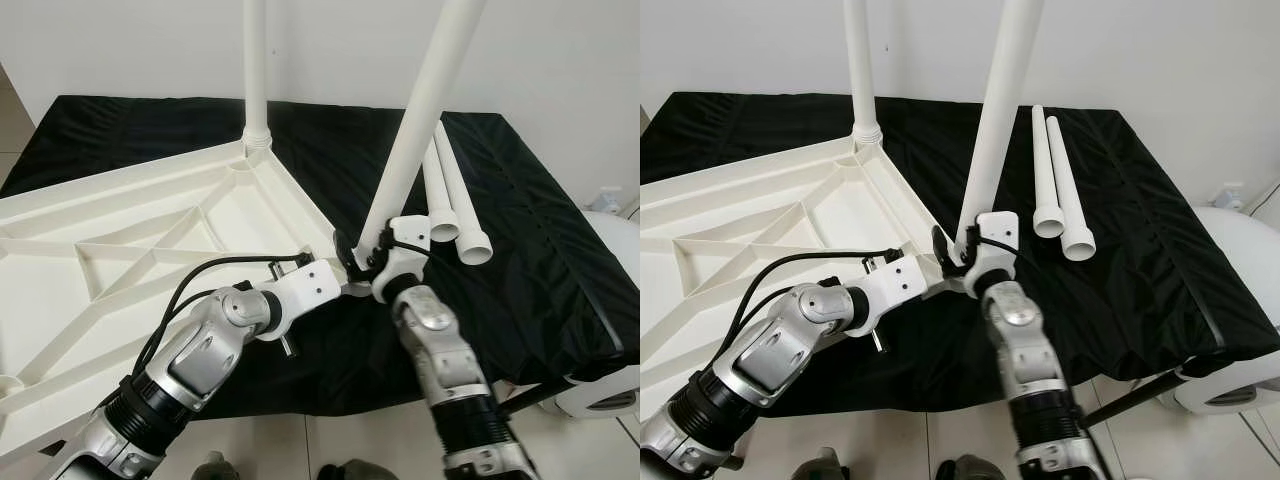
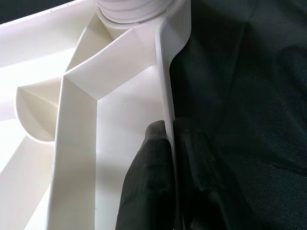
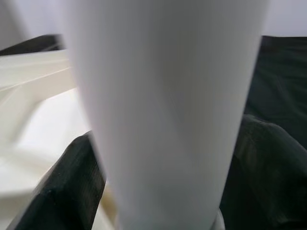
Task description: Building children table
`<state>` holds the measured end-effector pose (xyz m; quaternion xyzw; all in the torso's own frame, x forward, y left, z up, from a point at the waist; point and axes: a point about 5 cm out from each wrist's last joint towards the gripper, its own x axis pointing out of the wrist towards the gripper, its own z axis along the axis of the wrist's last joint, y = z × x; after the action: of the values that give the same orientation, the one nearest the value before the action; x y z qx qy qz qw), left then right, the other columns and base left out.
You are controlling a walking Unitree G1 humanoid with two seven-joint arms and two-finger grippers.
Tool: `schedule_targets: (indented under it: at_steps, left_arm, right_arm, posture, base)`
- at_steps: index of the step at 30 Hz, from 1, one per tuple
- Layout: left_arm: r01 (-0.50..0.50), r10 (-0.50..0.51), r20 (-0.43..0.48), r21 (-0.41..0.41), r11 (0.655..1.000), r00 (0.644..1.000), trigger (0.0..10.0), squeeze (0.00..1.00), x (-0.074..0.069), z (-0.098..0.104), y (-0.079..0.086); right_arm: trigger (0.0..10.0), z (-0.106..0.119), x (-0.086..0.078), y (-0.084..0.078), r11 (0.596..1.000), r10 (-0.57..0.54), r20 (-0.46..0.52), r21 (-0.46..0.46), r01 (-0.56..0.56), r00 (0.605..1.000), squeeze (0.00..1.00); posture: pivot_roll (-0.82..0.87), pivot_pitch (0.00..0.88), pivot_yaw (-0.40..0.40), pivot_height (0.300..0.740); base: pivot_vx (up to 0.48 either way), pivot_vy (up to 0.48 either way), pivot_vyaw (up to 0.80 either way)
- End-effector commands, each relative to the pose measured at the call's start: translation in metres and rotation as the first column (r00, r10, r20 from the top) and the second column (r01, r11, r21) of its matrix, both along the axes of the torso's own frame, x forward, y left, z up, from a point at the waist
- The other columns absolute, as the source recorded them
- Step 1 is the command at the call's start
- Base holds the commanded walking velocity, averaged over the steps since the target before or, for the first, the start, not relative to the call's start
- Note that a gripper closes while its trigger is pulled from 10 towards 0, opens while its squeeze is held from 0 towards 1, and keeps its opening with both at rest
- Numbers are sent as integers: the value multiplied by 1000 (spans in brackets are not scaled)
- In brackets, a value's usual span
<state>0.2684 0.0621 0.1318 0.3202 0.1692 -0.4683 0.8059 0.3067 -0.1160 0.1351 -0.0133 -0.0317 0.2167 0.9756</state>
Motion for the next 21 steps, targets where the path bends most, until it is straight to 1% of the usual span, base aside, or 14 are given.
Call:
schedule_targets:
  at_steps: [1,2,3,4,5,7,10,12,14,15,16,17,18,21]
  left_arm:
    - [33,-34,51,7,999,998,10000,0,-1,4,-6]
    - [33,-34,51,7,999,998,10000,0,-1,4,-6]
    - [33,-33,52,7,999,998,10000,0,-1,4,-6]
    - [33,-33,53,7,999,998,10000,0,0,5,-6]
    - [33,-33,53,7,999,998,10000,0,0,5,-6]
    - [33,-34,54,7,999,998,10000,0,0,5,-6]
    - [33,-33,55,7,999,998,10000,0,0,5,-6]
    - [32,-32,57,8,999,998,10000,0,1,7,-5]
    - [32,-32,58,8,999,998,10000,0,2,7,-5]
    - [32,-32,58,8,999,998,10000,0,2,7,-5]
    - [31,-31,58,7,999,998,10000,0,2,8,-5]
    - [31,-31,58,7,999,998,10000,0,2,8,-5]
    - [30,-30,59,7,1000,998,10000,0,3,8,-5]
    - [27,-27,61,7,1000,998,10000,0,3,9,-4]
  right_arm:
    - [10000,-3,1,-6,997,75,-4,-19,-76,997,0]
    - [10000,-3,1,-6,997,75,-4,-19,-76,997,0]
    - [10000,-4,2,-9,992,113,3,-49,-113,994,0]
    - [10000,-4,5,-18,983,174,-12,-56,-174,985,0]
    - [10000,-4,5,-18,983,174,-12,-56,-174,985,0]
    - [10000,-1,9,-26,977,205,-7,-67,-205,979,0]
    - [10000,1,11,-29,971,230,-3,-70,-230,973,0]
    - [10000,7,16,-34,954,293,-1,-59,-293,956,0]
    - [10000,10,20,-37,942,330,-6,-58,-329,944,0]
    - [10000,10,20,-37,942,330,-6,-58,-329,944,0]
    - [10000,9,23,-38,928,366,-22,-69,-366,931,0]
    - [10000,9,23,-38,928,366,-22,-69,-366,931,0]
    - [10000,7,25,-38,912,399,-38,-88,-401,916,0]
    - [10000,5,27,-40,903,413,-53,-108,-416,909,0]
  posture:
    - [45,0,-84,740]
    - [45,0,-84,740]
    - [44,0,-84,740]
    - [45,0,-81,740]
    - [45,0,-81,740]
    - [43,0,-79,740]
    - [43,0,-77,740]
    - [43,0,-71,740]
    - [43,0,-70,740]
    - [43,0,-70,740]
    - [46,0,-69,740]
    - [46,0,-69,740]
    - [46,0,-69,740]
    - [49,0,-71,740]
  base:
    - [0,0,0]
    - [0,0,0]
    - [0,0,0]
    - [0,0,0]
    - [0,0,0]
    - [0,0,0]
    - [0,0,0]
    - [0,0,0]
    - [0,0,0]
    - [0,0,0]
    - [0,0,0]
    - [0,0,0]
    - [0,0,0]
    - [0,0,0]
